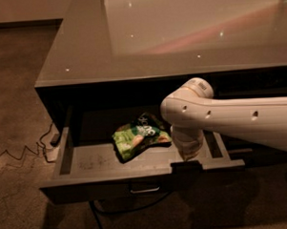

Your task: Open top drawer

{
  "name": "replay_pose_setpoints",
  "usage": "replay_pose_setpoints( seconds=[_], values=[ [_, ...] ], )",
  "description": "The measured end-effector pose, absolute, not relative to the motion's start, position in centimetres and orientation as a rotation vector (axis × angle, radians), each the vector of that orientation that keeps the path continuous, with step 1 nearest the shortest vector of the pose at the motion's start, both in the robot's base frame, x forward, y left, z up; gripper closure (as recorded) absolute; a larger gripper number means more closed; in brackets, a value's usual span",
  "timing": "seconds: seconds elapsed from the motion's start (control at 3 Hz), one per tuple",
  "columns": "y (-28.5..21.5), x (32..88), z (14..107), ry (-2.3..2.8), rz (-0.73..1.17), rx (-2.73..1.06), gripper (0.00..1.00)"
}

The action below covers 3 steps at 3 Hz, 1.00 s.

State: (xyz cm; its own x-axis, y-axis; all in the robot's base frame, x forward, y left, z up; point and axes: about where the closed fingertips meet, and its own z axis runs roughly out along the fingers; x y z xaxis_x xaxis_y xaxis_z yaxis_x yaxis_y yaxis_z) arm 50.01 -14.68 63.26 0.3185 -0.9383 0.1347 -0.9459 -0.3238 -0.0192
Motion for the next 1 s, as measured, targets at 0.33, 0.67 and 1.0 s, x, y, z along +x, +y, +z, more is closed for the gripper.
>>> replay_pose_setpoints(
  seconds=[0.33,0.67,1.0],
  values=[
    [-14.7,50.0,63.3,-1.787,0.187,2.499,1.00],
    [-15.3,47.4,63.1,-1.718,0.173,2.447,1.00],
    [-15.3,47.5,63.2,-1.718,0.173,2.447,1.00]
  ],
)
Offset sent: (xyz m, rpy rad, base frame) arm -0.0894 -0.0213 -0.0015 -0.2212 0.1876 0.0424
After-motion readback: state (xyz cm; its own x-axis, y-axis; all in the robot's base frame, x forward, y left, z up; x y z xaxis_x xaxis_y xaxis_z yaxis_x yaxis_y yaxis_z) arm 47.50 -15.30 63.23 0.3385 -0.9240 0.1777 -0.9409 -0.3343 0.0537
